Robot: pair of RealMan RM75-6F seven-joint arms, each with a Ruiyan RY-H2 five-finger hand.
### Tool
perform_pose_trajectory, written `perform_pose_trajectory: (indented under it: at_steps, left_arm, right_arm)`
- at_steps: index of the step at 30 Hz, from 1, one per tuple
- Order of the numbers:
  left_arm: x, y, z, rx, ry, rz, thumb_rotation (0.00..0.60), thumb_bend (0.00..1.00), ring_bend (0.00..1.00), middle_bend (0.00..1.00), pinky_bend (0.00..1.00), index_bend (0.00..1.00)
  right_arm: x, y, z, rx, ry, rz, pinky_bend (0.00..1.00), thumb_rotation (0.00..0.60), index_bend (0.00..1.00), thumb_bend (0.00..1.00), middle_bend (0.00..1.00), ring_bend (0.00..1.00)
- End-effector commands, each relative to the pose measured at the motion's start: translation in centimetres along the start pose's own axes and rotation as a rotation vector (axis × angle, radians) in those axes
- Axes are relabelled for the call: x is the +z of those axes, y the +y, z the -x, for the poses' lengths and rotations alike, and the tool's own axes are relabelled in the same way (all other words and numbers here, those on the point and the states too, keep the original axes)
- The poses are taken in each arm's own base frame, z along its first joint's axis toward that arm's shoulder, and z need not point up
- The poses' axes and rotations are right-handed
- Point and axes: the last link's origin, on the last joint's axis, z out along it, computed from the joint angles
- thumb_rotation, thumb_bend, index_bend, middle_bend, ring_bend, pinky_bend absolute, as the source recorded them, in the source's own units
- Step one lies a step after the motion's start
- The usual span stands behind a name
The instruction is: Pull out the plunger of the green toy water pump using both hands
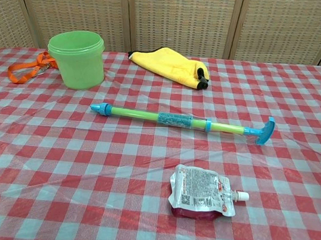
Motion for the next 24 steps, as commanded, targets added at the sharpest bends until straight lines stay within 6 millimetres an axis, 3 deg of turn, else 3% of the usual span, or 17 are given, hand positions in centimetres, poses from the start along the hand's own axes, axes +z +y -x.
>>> perform_pose_trajectory:
  at_steps: [1,17,24]
  left_arm:
    - [0.0,0.0,0.1,0.003,-0.002,0.0,0.6,0.05,0.0,0.0,0.0,0.0]
    - [0.1,0.1,0.0,-0.013,-0.004,0.01,0.6,0.06,0.0,0.0,0.0,0.0]
    - [0.0,-0.1,-0.2,-0.017,0.008,0.0,0.6,0.06,0.0,0.0,0.0,0.0]
  right_arm:
    - [0.0,0.0,0.0,0.0,-0.001,0.001,0.0,0.6,0.0,0.14,0.0,0.0]
    - [0.1,-0.1,0.2,0.03,-0.025,0.0,0.0,0.6,0.0,0.14,0.0,0.0]
    - [1.0,-1.1,1.0,0.026,-0.04,-0.017,0.0,0.6,0.03,0.14,0.0,0.0]
